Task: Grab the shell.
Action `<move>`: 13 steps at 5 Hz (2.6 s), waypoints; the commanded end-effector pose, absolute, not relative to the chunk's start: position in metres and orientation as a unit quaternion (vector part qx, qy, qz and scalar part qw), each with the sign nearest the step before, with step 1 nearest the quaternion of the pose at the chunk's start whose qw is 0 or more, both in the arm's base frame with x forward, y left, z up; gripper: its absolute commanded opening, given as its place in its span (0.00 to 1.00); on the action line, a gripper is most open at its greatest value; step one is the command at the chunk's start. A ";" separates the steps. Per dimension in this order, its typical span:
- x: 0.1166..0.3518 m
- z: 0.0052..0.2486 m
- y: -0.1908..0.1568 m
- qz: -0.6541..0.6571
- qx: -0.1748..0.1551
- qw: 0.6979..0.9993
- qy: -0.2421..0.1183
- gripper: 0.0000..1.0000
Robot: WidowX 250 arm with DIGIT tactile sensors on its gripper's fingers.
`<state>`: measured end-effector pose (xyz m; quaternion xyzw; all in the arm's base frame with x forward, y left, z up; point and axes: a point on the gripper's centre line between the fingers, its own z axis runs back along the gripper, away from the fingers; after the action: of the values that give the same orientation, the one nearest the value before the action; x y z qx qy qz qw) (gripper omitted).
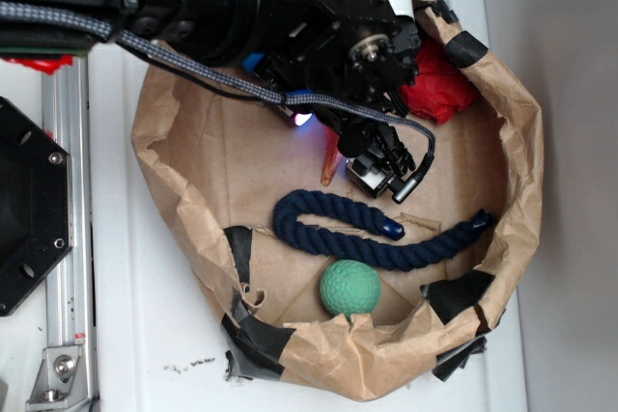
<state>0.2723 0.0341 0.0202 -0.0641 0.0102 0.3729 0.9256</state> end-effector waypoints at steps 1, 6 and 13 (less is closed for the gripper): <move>0.289 0.029 0.049 0.375 -0.040 0.926 -0.030 0.00; 0.269 0.182 0.022 0.055 -0.053 0.991 -0.108 0.00; 0.280 0.078 0.044 0.244 -0.047 0.967 -0.047 1.00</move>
<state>0.2766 0.0313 0.0645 -0.0454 -0.0170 0.2376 0.9702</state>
